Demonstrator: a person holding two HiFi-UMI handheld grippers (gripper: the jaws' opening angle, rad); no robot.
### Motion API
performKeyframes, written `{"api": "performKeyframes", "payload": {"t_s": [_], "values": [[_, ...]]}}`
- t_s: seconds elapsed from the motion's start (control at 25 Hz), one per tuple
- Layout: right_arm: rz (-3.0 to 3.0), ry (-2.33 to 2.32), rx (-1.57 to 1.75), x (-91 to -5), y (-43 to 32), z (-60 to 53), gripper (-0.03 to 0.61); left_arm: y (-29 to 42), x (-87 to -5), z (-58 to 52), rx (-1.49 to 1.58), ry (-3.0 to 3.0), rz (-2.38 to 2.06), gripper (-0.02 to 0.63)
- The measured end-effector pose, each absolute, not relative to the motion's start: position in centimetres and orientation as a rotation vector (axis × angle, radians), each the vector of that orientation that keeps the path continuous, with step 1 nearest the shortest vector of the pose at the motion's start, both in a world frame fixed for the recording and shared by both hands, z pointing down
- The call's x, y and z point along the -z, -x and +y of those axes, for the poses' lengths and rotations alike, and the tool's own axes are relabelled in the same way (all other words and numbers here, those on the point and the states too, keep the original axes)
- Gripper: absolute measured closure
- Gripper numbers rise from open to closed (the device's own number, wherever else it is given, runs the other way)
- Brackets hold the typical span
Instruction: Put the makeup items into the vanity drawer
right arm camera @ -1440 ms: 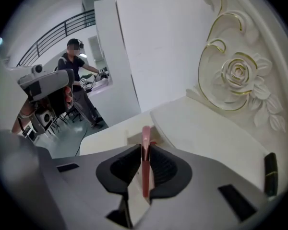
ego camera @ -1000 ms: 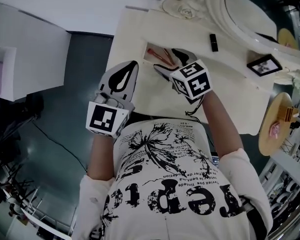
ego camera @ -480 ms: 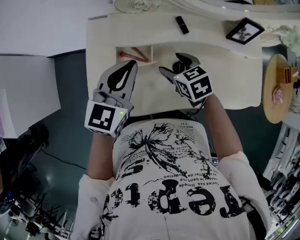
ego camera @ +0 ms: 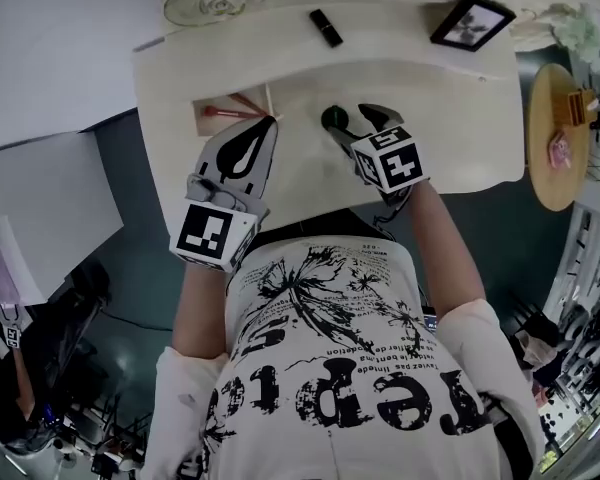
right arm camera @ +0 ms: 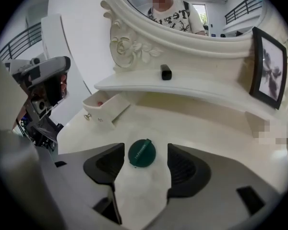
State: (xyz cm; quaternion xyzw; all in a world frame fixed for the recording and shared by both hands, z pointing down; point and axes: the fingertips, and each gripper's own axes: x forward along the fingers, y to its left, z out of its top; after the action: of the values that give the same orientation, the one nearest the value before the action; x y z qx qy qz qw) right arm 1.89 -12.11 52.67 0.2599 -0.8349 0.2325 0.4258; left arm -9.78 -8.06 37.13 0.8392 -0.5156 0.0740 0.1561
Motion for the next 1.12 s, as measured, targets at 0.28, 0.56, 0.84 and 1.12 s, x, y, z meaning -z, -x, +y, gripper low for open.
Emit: {"api": "performKeyframes", "payload": {"t_s": [0.28, 0.56, 0.84, 1.12], "values": [[-2.072, -0.634, -0.614, -54.7, -1.6, -13.7, 0.319, 9.0, -38.6, -9.2, -0.233, -2.374, -1.468, 0.6], [-2.038, -0.558, -0.579, -56.2, -0.8, -13.6, 0.422, 9.1, -39.9, -9.9, -0.248, -2.331, -1.493, 0.6], [-2.035, -0.474, -0.54, -55.6, -0.1, -12.8, 0.534, 9.5, -39.2, -9.9, -0.233, -2.335, -1.515, 0.6], [-2.099, -0.534, -0.5, -51.9, 0.7, -13.9, 0.535, 10.2, -37.3, -9.1, -0.2, -2.365, -1.552, 0.6]]}}
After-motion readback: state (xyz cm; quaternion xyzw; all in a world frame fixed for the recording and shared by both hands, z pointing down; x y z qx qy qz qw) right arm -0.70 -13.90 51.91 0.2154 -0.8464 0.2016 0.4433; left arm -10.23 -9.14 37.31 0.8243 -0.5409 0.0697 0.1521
